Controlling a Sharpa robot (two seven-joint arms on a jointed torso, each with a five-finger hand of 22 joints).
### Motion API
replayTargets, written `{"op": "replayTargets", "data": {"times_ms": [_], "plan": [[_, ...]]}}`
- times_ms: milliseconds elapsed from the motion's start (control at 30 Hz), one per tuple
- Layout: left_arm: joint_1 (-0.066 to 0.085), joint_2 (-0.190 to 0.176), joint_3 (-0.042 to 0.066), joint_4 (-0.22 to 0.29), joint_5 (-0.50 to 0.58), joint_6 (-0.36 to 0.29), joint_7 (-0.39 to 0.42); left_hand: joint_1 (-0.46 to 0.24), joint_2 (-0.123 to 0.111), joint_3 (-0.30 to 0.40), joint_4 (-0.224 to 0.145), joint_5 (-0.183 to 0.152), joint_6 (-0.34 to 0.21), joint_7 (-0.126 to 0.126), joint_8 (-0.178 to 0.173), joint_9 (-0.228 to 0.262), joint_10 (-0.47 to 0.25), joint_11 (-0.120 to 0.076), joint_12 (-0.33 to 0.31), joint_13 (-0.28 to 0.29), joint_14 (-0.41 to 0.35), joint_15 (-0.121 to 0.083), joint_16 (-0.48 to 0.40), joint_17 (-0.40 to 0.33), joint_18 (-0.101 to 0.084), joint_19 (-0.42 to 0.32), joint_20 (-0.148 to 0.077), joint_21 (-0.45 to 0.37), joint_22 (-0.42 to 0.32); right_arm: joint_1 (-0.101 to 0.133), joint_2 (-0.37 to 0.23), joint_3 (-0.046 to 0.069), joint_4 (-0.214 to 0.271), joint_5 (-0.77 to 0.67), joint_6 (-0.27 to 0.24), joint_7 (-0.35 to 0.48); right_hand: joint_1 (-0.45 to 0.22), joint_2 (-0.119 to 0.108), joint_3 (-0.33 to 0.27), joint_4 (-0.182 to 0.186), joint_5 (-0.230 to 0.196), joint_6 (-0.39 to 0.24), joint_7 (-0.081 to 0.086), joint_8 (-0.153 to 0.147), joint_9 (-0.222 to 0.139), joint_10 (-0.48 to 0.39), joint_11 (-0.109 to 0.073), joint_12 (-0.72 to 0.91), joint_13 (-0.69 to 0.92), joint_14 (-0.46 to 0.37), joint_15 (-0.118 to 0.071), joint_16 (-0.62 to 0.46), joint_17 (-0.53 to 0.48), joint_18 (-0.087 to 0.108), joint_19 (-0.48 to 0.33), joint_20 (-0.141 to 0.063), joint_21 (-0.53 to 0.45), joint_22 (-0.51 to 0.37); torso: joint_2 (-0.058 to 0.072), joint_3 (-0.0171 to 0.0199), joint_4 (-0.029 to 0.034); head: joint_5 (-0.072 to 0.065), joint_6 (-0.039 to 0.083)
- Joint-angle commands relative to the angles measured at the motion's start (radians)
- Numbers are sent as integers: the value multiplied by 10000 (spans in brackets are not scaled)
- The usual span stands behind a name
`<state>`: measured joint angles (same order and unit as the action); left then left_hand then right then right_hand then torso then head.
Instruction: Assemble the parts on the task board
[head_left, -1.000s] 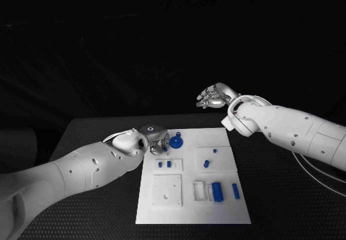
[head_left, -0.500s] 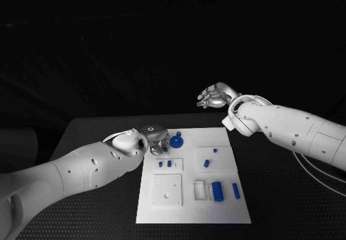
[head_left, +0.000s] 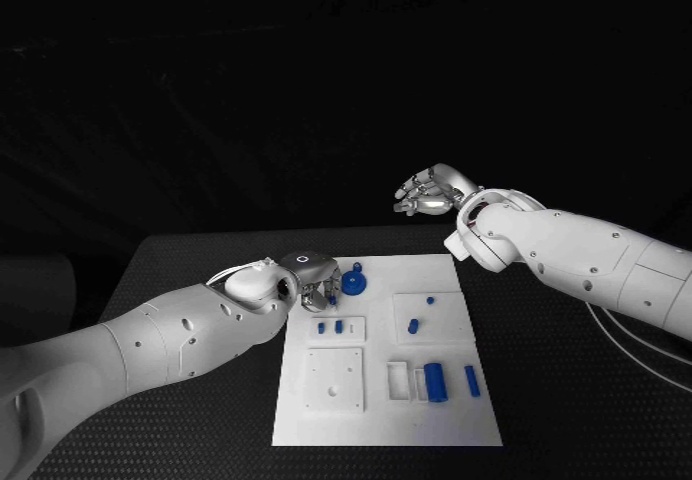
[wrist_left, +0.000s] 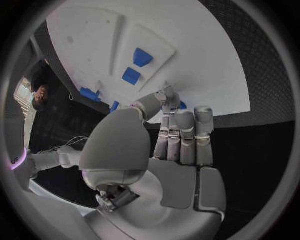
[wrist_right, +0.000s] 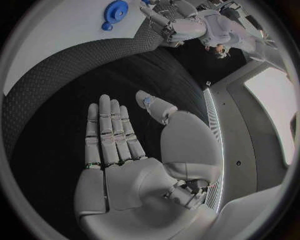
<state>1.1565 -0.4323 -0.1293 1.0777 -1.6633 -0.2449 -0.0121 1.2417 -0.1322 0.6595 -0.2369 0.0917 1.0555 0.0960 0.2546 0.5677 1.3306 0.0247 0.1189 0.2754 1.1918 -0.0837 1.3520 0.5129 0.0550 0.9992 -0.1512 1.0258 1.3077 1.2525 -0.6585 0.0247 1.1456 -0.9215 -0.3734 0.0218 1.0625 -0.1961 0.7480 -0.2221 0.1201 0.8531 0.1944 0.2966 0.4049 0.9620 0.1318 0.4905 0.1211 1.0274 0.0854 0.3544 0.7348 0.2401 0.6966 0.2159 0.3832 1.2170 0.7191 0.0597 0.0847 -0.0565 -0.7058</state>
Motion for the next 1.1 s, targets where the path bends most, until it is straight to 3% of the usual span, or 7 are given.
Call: {"op": "replayTargets", "data": {"times_ms": [33,1100], "plan": [[-19,-4,2,53,39,121,-26,-39,39,2,63,2,17,78,13,10,25,73,-13,12,21,37,-35,-16,657,25,-240,-23,45,-3,-2,5,9,-9,108,107,-23,81,-72,0,7,-5,-28,34,-10,73,11,-47,-12,21,35,-59,14,105,-2,39,-66,16,0,-3,0,10,1],[-53,-54,-3,115,89,186,-50,-5,47,19,47,20,9,82,7,7,24,77,-36,28,15,40,-43,-19,655,22,-240,-33,43,-3,17,5,0,-9,111,108,-17,86,-77,-5,4,-3,-29,39,-21,79,11,-46,-35,26,35,-73,25,115,-1,47,-76,30,2,0,1,32,-44]]}}
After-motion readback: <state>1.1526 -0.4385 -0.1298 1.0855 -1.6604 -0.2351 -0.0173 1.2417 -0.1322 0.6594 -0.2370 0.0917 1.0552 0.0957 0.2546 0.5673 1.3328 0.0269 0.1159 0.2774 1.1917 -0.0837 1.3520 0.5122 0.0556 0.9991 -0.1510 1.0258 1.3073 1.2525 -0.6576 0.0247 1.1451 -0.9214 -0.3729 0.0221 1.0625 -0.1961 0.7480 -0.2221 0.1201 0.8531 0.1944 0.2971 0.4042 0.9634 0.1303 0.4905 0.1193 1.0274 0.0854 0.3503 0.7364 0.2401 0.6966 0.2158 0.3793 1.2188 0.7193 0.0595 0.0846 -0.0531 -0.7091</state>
